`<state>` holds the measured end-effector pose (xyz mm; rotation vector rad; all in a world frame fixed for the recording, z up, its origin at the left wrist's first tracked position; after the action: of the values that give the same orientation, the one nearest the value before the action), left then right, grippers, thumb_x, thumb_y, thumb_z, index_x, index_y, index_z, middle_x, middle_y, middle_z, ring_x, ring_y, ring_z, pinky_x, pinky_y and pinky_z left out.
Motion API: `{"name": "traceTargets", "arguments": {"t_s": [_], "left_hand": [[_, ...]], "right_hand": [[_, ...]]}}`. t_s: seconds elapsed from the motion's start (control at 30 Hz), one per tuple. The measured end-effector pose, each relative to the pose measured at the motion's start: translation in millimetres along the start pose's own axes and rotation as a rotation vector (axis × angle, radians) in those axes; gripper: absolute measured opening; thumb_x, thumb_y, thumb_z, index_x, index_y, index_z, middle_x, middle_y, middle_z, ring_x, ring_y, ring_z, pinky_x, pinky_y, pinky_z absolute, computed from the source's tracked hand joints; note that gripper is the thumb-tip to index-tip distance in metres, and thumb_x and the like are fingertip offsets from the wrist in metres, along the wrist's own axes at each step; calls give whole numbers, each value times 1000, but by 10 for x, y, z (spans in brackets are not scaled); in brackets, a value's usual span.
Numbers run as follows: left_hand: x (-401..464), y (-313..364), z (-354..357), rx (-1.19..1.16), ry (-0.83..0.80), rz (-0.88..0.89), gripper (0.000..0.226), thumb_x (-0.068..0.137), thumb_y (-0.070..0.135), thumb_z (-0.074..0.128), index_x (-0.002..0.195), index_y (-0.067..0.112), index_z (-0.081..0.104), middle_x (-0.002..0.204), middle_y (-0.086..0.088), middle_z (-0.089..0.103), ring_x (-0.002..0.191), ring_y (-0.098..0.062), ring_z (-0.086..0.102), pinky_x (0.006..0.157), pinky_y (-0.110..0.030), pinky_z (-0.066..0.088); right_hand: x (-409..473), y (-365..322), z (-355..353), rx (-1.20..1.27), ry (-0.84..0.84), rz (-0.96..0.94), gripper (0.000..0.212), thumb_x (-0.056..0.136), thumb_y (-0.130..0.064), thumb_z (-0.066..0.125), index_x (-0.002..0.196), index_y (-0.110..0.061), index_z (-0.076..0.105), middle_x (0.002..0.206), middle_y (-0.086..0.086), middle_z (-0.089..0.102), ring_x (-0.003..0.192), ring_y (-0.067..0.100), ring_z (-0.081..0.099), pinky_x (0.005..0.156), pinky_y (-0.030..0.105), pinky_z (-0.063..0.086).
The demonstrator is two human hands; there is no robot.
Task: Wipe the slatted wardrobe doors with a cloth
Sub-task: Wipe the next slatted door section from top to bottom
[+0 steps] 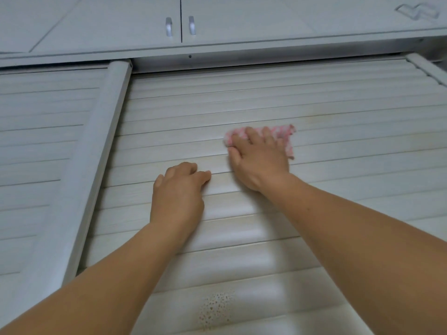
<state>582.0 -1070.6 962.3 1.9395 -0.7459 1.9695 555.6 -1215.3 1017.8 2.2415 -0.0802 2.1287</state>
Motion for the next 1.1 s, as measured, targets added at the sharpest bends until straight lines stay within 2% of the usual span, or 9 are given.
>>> {"name": "traceTargets", "arguments": {"t_s": [0.1, 0.17, 0.3, 0.43, 0.53, 0.7, 0.8, 0.9, 1.1], "left_hand": [[1, -12, 4, 24, 6, 15, 56, 86, 3, 40, 134, 31, 47, 141, 1, 39, 129, -23, 33, 106, -34, 27], [-9, -27, 7, 31, 0, 28, 58, 85, 2, 41, 134, 31, 47, 141, 1, 39, 130, -23, 33, 106, -36, 27], [-25, -27, 14, 46, -20, 42, 63, 83, -1, 41, 137, 31, 43, 143, 1, 37, 131, -22, 32, 108, -38, 26], [-11, -23, 17, 50, -30, 27, 65, 83, -2, 40, 138, 32, 41, 145, 3, 34, 133, -21, 29, 110, -41, 23], [-12, -21, 25, 50, -18, 22, 64, 83, -1, 41, 137, 32, 42, 144, 2, 35, 132, -21, 30, 110, -42, 23], [-14, -15, 21, 79, -7, 36, 59, 87, 4, 38, 137, 33, 41, 144, 2, 34, 132, -21, 30, 110, -42, 22], [-24, -21, 13, 96, -13, 42, 61, 86, 4, 37, 138, 35, 39, 145, 3, 32, 132, -19, 29, 110, -44, 21], [-36, -39, 12, 101, -16, 44, 62, 86, 3, 38, 138, 36, 38, 145, 4, 32, 133, -18, 28, 111, -45, 19], [-37, -18, 18, 94, 28, 57, 60, 85, 1, 40, 136, 33, 43, 141, 2, 38, 130, -20, 33, 110, -43, 22]], "right_hand": [[2, -198, 43, 12, -47, -129, 46, 100, -43, 22, 145, -37, 29, 158, -7, 11, 145, 26, 1, 115, 52, 2], [-2, -25, -1, -24, -21, -132, 44, 99, -43, 23, 142, -38, 32, 156, -7, 18, 144, 24, 9, 114, 51, 8], [-6, 701, -244, -143, 106, 28, 43, 97, -42, 25, 135, -30, 42, 143, 1, 40, 131, 29, 33, 108, 52, 23], [-42, 1150, -361, -121, 83, 244, 44, 99, -42, 20, 134, -27, 41, 142, 4, 37, 130, 33, 30, 101, 48, 32], [-1, 924, -298, -96, 87, 261, 44, 99, -43, 20, 134, -27, 42, 142, 3, 35, 131, 36, 27, 104, 49, 29], [156, -3, -124, -73, 100, 37, 40, 99, -41, 24, 128, -28, 48, 136, 2, 39, 124, 33, 33, 105, 52, 27], [183, -201, -96, -96, 87, -23, 38, 98, -38, 27, 128, -31, 50, 135, 0, 36, 125, 29, 29, 103, 49, 24], [142, 82, -209, -176, 131, -7, 33, 97, -35, 34, 125, -32, 52, 131, 3, 39, 121, 29, 32, 95, 47, 33], [44, 990, -493, -249, 106, 284, 35, 98, -30, 33, 127, -28, 52, 130, 8, 35, 120, 33, 31, 87, 47, 33]]}}
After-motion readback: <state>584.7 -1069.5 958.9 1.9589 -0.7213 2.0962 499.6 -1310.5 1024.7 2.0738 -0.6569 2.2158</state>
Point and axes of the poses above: each hand's wrist, its own x-axis towards the middle knuckle, its own z-axis out of the palm, y = z × x, the point moved 7 cm from there along x, towards the middle knuckle
